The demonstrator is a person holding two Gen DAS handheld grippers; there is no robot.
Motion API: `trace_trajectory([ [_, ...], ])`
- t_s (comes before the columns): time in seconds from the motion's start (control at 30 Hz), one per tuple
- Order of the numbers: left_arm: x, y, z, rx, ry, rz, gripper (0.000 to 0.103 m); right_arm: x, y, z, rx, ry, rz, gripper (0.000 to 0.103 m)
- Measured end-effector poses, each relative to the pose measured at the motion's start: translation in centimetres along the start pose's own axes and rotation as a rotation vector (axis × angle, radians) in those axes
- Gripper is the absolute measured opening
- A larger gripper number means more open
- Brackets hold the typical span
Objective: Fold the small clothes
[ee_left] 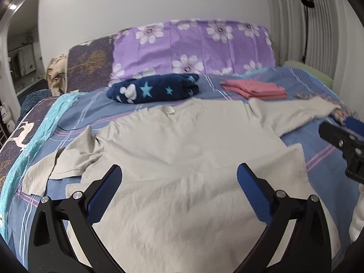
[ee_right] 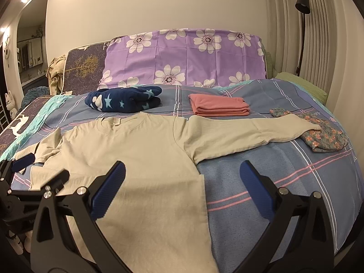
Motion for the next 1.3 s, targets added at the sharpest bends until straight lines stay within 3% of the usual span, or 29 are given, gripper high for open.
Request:
trace_trajectory([
  [0.13,0.4,0.5,0.3,0.031,-0.03,0.023,0.096,0.1,0.0,0.0,0.004,0.005,-0.007,0.101],
  [1.3,1.2,-0.9,1.7,0.004,-0.027,0.052,0.096,1.0,-2.6,0.6,-0.043,-0.03,-0.013,0.101],
])
Point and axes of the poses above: each gripper's, at about its wrist camera, not at the fingertips, and x roughly the way its jaws point, y to its right, z to its underside, the point moved 1 cm from there along x, roughly the way its jaws point, and after that the axes turned 4 degrees about -y, right-handed, at the moved point
